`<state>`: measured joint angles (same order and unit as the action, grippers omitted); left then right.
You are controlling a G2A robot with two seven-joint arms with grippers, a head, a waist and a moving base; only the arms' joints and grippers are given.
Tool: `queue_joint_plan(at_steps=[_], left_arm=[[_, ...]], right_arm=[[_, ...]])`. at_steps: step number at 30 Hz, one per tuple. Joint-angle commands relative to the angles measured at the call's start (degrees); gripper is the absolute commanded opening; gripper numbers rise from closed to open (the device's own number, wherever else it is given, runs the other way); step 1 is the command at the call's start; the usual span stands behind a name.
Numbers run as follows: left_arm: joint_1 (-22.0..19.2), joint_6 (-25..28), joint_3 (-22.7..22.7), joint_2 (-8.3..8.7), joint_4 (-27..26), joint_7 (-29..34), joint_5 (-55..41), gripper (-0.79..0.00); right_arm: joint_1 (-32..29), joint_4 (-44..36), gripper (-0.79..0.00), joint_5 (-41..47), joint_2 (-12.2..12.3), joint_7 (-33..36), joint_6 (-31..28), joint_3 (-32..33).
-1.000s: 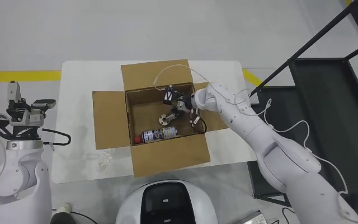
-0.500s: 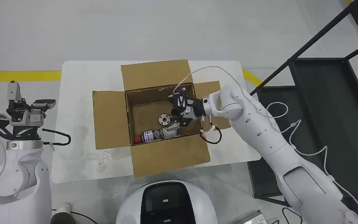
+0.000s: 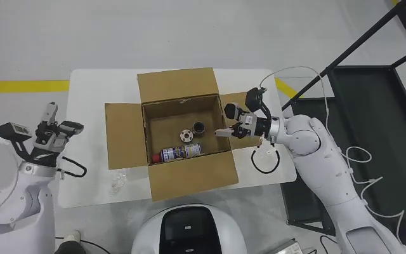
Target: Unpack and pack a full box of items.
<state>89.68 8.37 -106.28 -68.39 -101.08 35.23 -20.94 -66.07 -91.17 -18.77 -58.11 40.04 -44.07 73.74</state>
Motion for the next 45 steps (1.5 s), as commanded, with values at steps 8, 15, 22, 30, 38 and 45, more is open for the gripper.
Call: queue_joint_plan(at_steps=[8, 15, 22, 30, 38, 45], left_arm=[[-2.68, -3.58, -1.7, 1.48, 3.52, 18.9, -4.66, 0.0], [-2.68, -3.58, -1.7, 1.48, 3.52, 18.9, -4.66, 0.0], [-2.68, -3.58, -1.7, 1.48, 3.52, 18.9, -4.66, 0.0], [-2.77, -3.12, -0.2, 2.05, 2.87, 20.38, 2.56, 0.0], [-9.12, 1.17, 4.61, 2.73, 11.01, 18.96, 12.51, 0.0], [-13.04, 2.85, 9.14, 2.63, 15.07, 19.39, 10.4, 0.0]], right_arm=[[0.09, 0.06, 0.0, -0.08, -0.02, 0.0, -0.06, -0.1], [0.09, 0.06, 0.0, -0.08, -0.02, 0.0, -0.06, -0.1], [-0.79, 0.77, 0.0, 4.13, 0.12, 0.94, 2.97, 0.13], [-0.11, 5.98, 0.0, 22.03, 1.98, 14.15, 14.05, 7.68], [-1.8, 12.5, 0.0, 24.92, 3.31, 15.03, 18.55, 14.53], [-1.95, 18.65, 0.0, 24.28, 3.23, 11.56, 19.54, 13.98]])
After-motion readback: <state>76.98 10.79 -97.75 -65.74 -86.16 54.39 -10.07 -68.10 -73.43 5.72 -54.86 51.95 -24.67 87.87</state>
